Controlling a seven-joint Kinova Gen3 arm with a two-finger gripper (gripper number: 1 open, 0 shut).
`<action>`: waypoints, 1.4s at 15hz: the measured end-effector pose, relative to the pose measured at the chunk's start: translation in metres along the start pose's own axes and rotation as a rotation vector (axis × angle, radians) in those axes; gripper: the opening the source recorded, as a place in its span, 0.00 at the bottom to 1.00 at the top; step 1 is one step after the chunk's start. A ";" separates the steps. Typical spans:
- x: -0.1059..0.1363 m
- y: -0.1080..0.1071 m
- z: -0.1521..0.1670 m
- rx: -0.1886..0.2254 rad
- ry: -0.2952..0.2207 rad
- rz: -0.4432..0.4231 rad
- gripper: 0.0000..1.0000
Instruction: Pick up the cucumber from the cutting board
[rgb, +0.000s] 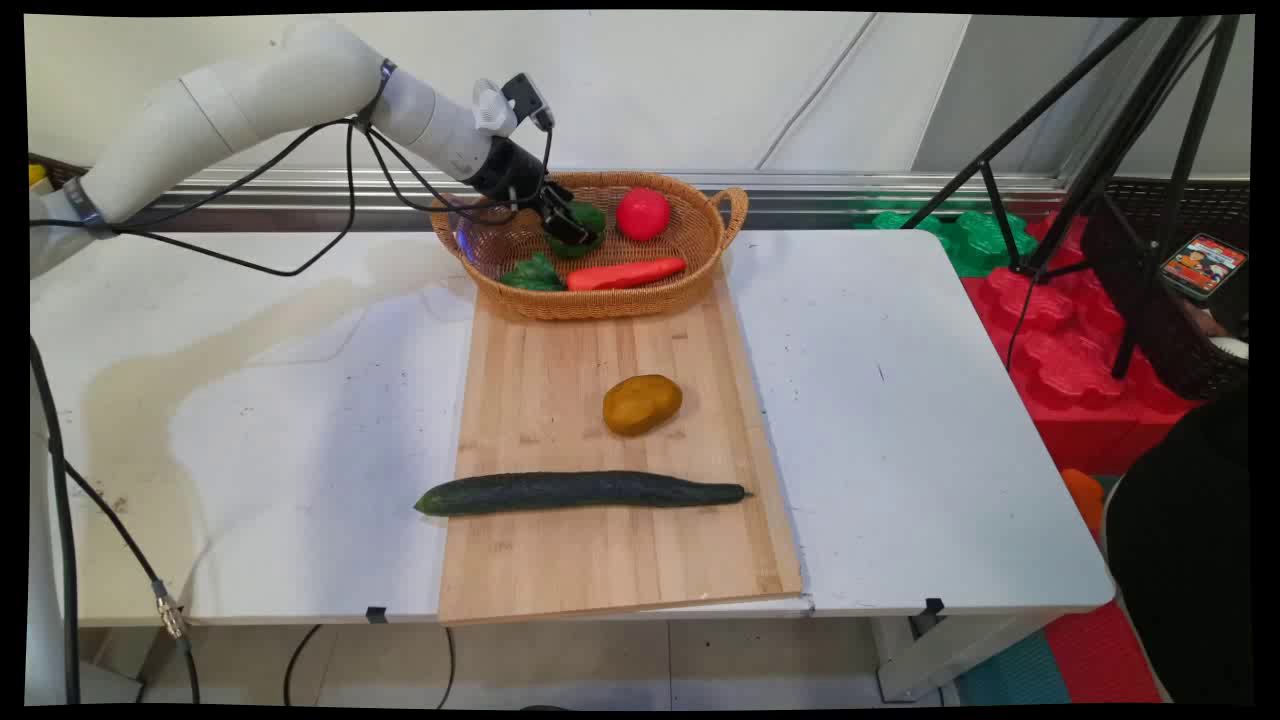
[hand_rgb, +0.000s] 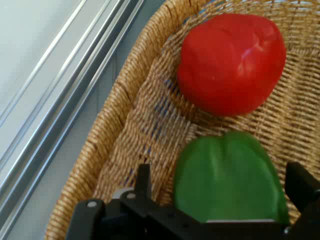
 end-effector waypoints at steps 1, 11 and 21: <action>0.001 -0.001 0.001 -0.002 0.005 0.002 1.00; -0.003 -0.002 -0.069 -0.042 0.086 0.023 1.00; -0.027 0.052 -0.169 -0.156 0.097 0.071 1.00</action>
